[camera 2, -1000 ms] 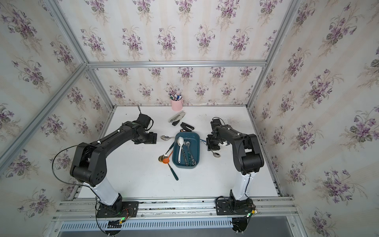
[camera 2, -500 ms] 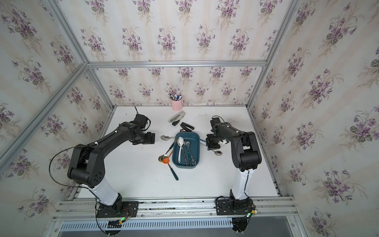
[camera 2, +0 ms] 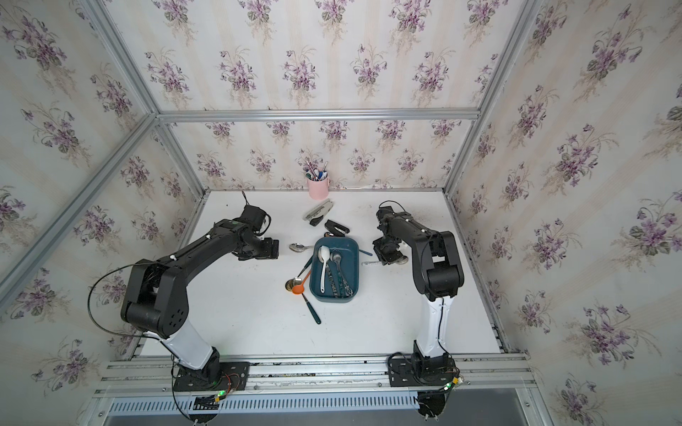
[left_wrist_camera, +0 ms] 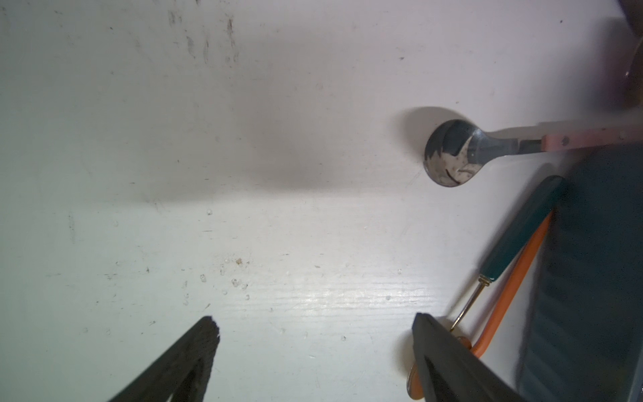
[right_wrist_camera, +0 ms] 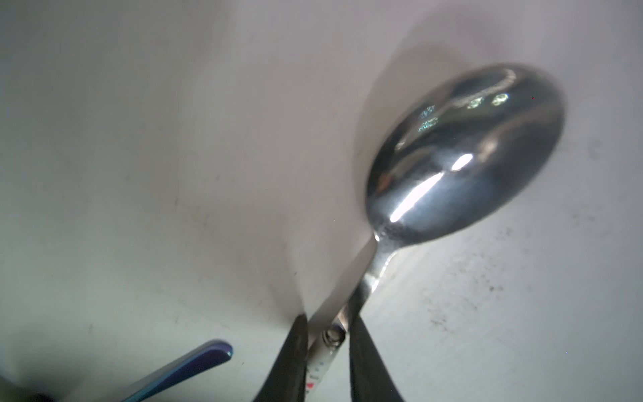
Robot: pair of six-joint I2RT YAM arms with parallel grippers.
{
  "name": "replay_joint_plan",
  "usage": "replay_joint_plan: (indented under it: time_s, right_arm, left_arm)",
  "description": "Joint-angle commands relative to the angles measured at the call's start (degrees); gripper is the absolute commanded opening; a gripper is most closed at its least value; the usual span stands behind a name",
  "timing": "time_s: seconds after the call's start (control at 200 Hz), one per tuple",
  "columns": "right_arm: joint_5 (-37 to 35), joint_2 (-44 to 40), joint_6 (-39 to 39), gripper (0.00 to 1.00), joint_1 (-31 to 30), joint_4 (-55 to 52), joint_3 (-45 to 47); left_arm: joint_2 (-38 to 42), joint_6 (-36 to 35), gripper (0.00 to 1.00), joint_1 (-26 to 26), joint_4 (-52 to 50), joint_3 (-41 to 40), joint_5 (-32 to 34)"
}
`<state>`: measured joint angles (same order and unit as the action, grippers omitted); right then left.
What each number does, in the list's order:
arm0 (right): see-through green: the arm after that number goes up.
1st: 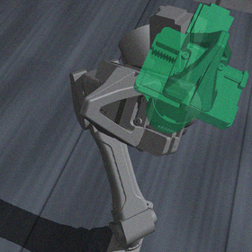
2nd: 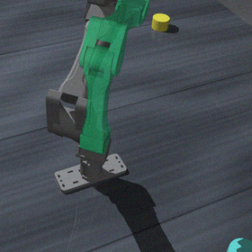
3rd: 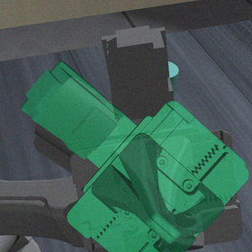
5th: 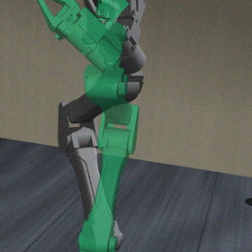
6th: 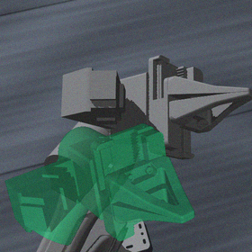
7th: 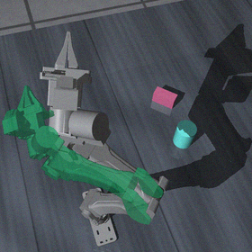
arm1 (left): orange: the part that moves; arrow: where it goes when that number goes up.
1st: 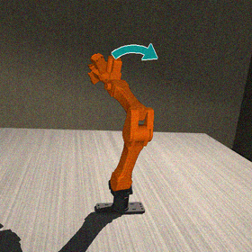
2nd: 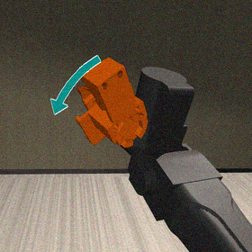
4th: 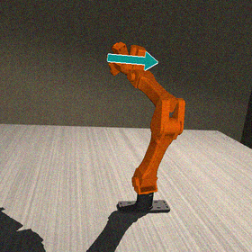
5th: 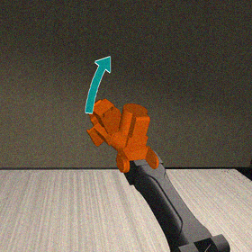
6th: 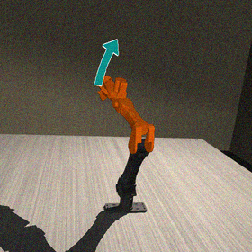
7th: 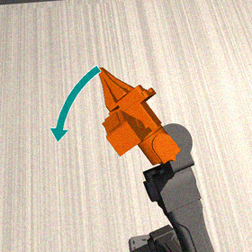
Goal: Put the spoon into the storage box
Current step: Pick up the spoon from the center of the board.
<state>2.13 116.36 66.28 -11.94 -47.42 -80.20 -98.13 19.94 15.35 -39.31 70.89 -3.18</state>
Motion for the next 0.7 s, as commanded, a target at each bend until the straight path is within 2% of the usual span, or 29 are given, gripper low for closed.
replay_joint_plan:
  time_s: [0.0, 0.51, 0.599, 0.694]
  right_arm:
    - [-6.5, 2.3, -7.1, 0.23, 0.1, 1.9, -0.1]
    - [-12.4, 3.2, -30.5, 0.21, -0.8, 3.5, -0.3]
    - [-13.7, 3.1, -33.1, 0.21, -1.1, 2.6, -0.6]
    - [-12.0, 3.1, -34.5, 0.22, -1.1, 3.7, 0.7]
  left_arm:
    - [0.6, -0.2, 0.91, -0.1, -0.4, 0.3, -0.1]
    - [1.0, 0.2, 0.91, 0.0, -2.3, 1.5, -0.2]
    - [1.0, 0.2, 0.91, -0.1, -2.7, 2.0, -0.2]
    - [0.9, 0.4, 0.91, -0.1, -2.9, 2.4, -0.3]
